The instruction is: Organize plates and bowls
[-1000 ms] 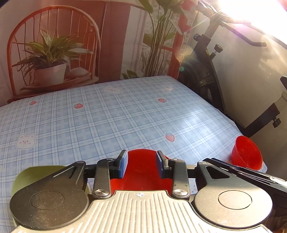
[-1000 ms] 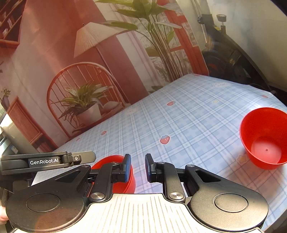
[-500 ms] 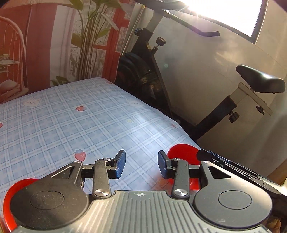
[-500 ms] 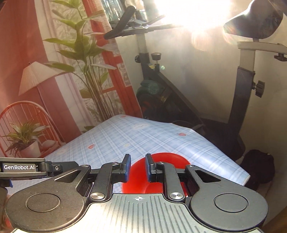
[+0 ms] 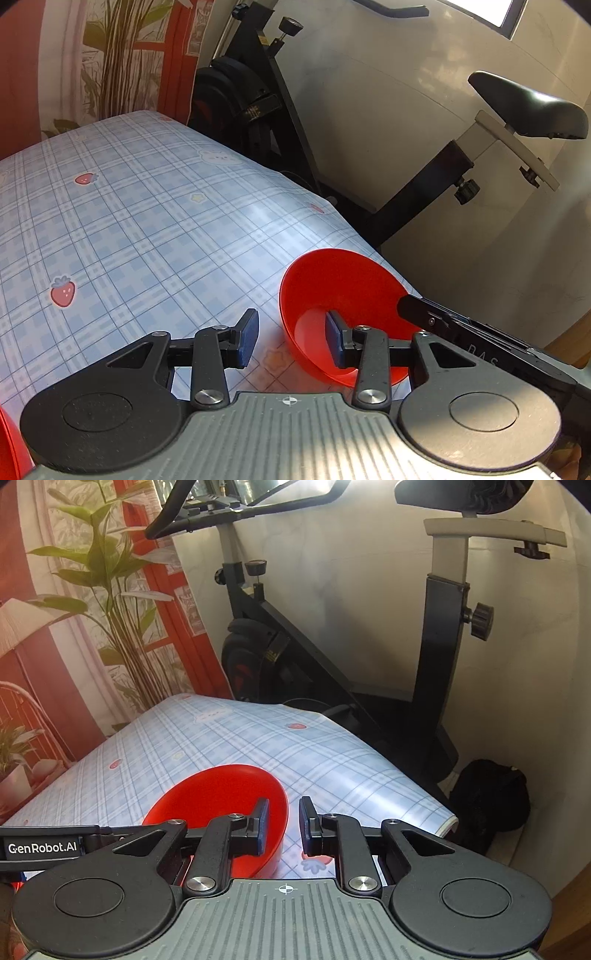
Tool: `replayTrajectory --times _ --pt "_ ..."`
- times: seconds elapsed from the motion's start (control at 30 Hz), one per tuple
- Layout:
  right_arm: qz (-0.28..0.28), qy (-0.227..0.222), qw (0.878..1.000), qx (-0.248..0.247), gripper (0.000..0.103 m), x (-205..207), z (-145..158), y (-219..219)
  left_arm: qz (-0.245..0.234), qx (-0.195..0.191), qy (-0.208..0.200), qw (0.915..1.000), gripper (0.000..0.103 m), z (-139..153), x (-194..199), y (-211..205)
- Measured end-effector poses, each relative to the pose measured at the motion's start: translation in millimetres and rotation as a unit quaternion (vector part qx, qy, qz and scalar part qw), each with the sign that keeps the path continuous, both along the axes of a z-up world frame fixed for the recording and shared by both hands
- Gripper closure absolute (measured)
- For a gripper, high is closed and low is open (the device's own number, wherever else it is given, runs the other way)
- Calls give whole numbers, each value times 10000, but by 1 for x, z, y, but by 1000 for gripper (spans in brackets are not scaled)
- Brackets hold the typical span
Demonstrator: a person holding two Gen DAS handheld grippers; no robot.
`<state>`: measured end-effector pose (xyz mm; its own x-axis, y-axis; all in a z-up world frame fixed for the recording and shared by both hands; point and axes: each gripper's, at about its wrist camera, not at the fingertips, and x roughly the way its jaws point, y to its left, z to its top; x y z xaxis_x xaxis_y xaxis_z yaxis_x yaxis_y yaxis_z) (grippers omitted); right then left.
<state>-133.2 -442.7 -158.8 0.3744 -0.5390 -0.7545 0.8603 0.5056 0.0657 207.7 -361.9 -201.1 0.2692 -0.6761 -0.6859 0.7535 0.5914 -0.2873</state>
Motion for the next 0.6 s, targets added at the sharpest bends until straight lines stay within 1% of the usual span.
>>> replayTrajectory --times 0.1,0.13,0.17,0.2,0.27,0.33,0.47,0.6 --pt "50 -4 10000 46 87 1 -1 1 -127 16 25 9999 63 -8 -1 -3" --pt "69 -12 10000 61 90 1 -1 1 -124 9 54 9999 64 -9 -1 -3" --pt "92 -27 9999 89 91 1 -1 1 -126 -20 96 9999 70 -11 0 -2" --pt "92 -22 9999 100 92 1 -1 1 -151 -76 173 9997 77 -10 2 0" --pt "102 -8 9999 117 95 1 -1 1 -175 -78 182 9997 84 -8 1 3" --pt "140 -29 9997 175 95 3 2 3 -140 -19 92 9999 84 -5 -2 6" --pt "271 -60 9995 118 95 11 11 8 -138 -36 -85 9999 84 10 -9 23" --pt "533 -133 9984 113 95 29 24 17 54 -26 -133 9999 84 26 -8 41"
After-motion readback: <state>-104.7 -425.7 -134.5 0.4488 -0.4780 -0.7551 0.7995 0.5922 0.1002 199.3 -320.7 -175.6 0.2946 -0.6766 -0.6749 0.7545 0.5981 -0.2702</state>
